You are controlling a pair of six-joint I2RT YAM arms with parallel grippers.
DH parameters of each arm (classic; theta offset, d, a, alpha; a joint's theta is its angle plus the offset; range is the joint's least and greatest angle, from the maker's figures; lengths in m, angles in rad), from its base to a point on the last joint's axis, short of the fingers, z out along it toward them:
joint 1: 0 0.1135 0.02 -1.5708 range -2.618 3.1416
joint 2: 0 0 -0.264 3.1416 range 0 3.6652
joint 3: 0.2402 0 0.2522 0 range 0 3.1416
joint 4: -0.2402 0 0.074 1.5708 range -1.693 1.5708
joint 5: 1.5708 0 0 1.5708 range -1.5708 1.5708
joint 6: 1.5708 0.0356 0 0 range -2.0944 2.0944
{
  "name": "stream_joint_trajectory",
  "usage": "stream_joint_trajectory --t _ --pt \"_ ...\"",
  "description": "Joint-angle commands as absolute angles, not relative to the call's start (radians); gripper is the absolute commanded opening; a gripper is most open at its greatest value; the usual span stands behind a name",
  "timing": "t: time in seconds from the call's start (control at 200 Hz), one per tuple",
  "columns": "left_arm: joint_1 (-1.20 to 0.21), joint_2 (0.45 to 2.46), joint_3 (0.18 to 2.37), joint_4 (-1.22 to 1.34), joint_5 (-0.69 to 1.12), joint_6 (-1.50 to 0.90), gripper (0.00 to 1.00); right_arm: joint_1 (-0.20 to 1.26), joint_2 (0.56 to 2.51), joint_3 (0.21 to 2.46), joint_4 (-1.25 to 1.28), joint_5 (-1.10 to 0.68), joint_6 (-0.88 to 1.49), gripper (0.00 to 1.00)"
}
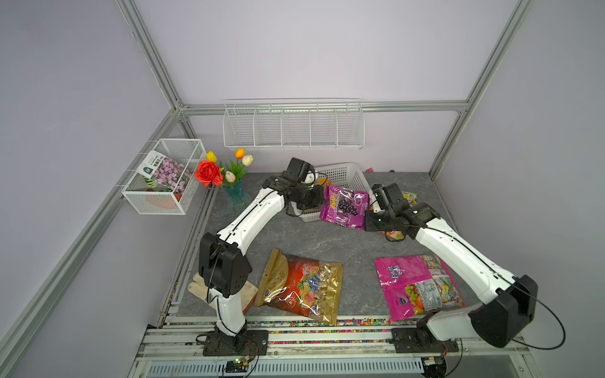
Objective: Put the candies in the basket
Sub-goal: Move the basket to the center of the board.
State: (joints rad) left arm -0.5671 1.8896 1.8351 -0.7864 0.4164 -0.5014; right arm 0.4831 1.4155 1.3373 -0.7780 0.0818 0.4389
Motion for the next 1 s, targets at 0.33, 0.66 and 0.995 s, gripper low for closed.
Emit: stream_joint_trajectory --t 0.33,0.66,0.995 --pt "-0.563 2.186 2.139 -0.686 0.271 -0.537 0.0 0.36 1.709 1.537 -0.465 0.234 0.293 0.0" --pt "-0.555 2.317 2.215 -0.663 0.283 -0.525 0.0 0.314 1.918 1.653 -0.447 0.221 0.253 0.0" --pt "-0.519 2.277 2.151 -0.801 0.3 -0.42 0.0 0.326 1.823 1.553 -0.66 -0.017 0.328 0.0"
